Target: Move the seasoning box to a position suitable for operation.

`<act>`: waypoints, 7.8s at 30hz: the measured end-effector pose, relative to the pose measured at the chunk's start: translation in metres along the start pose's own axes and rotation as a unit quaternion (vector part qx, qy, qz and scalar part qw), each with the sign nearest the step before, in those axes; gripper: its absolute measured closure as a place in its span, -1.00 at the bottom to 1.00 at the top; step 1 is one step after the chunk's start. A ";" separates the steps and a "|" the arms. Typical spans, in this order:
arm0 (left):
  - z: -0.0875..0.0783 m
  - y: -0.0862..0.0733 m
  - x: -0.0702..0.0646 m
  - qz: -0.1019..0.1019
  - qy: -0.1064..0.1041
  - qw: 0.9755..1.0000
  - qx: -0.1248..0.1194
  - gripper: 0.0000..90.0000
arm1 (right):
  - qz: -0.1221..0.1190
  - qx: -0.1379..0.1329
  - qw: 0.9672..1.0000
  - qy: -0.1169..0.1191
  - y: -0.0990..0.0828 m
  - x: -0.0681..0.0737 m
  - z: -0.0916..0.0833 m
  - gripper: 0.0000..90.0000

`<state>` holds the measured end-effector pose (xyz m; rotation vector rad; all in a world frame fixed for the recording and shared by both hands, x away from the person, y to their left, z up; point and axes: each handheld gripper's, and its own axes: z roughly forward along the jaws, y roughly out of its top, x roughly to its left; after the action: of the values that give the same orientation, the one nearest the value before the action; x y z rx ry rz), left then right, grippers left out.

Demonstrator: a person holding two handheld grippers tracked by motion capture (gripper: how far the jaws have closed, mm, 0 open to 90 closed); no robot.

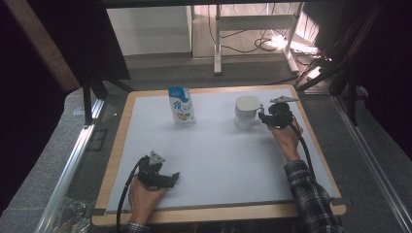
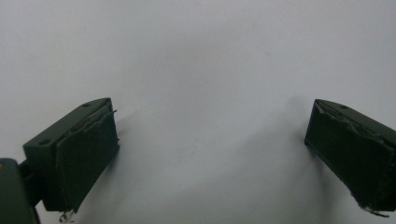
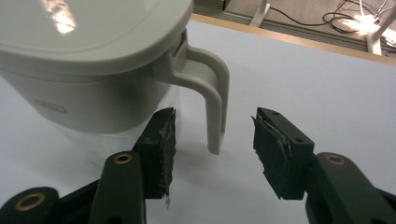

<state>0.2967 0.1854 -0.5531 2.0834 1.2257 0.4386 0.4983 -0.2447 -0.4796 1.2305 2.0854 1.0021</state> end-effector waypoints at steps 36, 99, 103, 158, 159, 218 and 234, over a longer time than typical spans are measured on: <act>0.000 0.000 0.000 0.000 0.000 1.000 0.000 -0.95 | 0.001 -0.037 0.998 -0.048 0.001 0.009 0.026 0.81; 0.000 0.000 0.000 0.000 0.001 1.000 0.000 -0.95 | 0.029 -0.072 0.997 0.028 -0.078 0.059 -0.089 0.79; 0.000 0.000 0.000 0.001 0.001 1.000 0.000 -0.95 | 0.021 -0.069 0.997 0.017 -0.084 0.062 -0.089 0.77; 0.000 0.000 0.000 0.001 0.001 1.000 0.000 -0.95 | 0.002 -0.048 0.993 0.105 -0.085 0.041 -0.140 0.61; 0.000 0.000 0.000 0.001 0.001 1.000 0.000 -0.95 | 0.000 -0.052 0.993 0.103 -0.084 0.040 -0.142 0.66; 0.000 0.000 0.000 0.002 0.000 1.000 0.000 -0.95 | -0.045 -0.037 0.990 0.127 -0.032 0.043 -0.129 1.00; 0.000 0.000 0.000 0.002 0.000 1.000 0.000 -0.95 | -0.042 -0.037 0.991 0.122 -0.034 0.041 -0.128 1.00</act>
<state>0.2967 0.1856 -0.5531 2.0868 1.2221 0.4414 0.3691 -0.2615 -0.4332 1.0181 2.2401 1.2308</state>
